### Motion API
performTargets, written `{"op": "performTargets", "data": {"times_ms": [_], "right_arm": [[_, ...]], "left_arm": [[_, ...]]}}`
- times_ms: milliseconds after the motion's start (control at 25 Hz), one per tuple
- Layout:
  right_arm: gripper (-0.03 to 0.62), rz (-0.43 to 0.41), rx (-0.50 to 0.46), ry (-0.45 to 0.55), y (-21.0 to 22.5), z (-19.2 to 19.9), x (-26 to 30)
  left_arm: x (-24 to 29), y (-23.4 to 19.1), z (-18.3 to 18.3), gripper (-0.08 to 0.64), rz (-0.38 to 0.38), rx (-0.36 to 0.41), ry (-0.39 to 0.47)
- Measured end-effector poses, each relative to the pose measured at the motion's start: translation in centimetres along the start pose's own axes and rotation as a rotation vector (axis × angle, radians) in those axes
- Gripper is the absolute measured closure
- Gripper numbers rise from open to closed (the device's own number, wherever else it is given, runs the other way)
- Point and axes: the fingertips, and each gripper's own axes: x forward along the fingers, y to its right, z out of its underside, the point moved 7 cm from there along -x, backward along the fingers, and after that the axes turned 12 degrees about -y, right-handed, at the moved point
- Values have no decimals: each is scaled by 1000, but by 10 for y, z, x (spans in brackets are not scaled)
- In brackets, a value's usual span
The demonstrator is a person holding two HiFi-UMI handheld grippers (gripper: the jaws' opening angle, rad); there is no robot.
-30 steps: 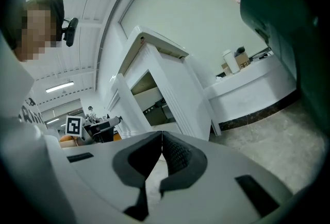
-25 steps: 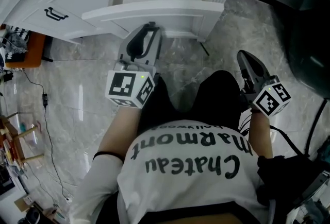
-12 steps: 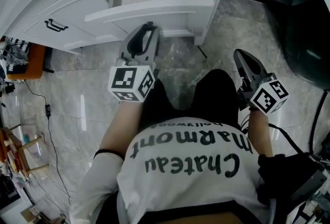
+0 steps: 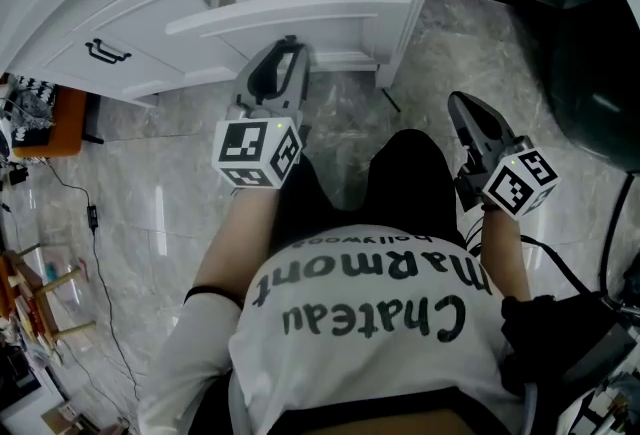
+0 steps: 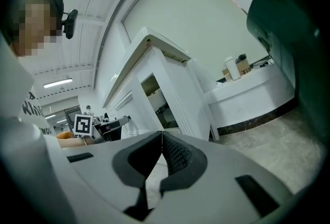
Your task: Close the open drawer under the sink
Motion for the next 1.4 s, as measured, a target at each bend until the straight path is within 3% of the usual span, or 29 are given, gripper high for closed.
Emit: {"op": "performTargets", "data": {"times_ms": [760,1400], "right_arm": [[580,-2,11,-19,2,7,0],[580,0,5,-17,2,7,1]], "left_arm": [[18,-4,-9,439,-15,28,32],[34,-19,-13,439,-36,1,-42]]}}
